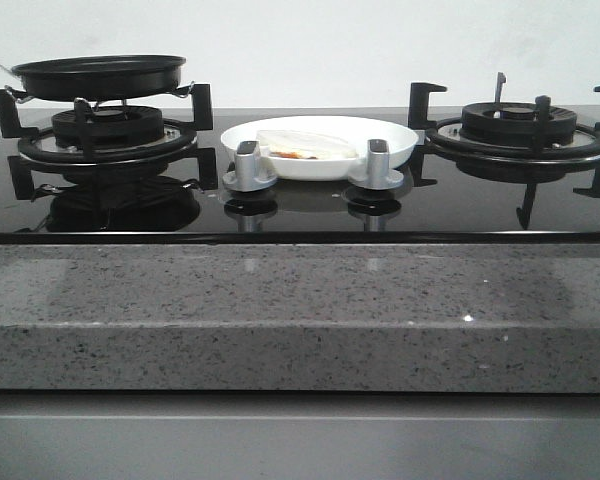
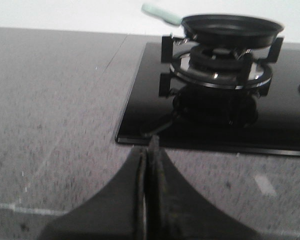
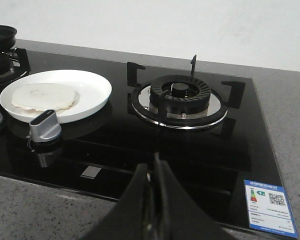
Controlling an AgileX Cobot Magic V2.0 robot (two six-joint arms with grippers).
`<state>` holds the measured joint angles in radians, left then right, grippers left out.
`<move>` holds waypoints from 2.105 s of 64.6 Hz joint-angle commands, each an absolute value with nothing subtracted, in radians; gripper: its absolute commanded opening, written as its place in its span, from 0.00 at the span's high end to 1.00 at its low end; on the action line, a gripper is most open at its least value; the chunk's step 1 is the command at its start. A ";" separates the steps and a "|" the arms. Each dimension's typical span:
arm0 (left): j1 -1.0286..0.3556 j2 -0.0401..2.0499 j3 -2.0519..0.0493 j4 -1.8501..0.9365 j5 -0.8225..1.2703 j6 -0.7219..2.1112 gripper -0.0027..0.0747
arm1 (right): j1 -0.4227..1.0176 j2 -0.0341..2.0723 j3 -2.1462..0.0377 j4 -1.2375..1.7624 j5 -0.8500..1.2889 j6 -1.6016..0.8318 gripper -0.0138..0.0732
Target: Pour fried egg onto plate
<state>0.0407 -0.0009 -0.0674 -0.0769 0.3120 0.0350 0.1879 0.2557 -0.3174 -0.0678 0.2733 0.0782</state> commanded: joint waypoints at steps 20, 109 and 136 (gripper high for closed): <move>0.044 -0.024 0.011 -0.082 0.129 0.024 0.99 | 0.183 0.262 -0.346 -0.081 0.188 0.080 0.91; 0.044 -0.022 0.011 -0.082 0.131 0.024 0.99 | 0.020 0.149 -0.103 -0.070 0.028 0.080 0.91; 0.044 -0.022 0.011 -0.082 0.131 0.024 0.99 | -0.052 -0.029 0.023 -0.066 0.081 0.080 0.91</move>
<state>0.0445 -0.0056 0.0064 -0.0769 0.2197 0.0345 -0.0474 -0.0093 0.0273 -0.0678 0.1584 0.0782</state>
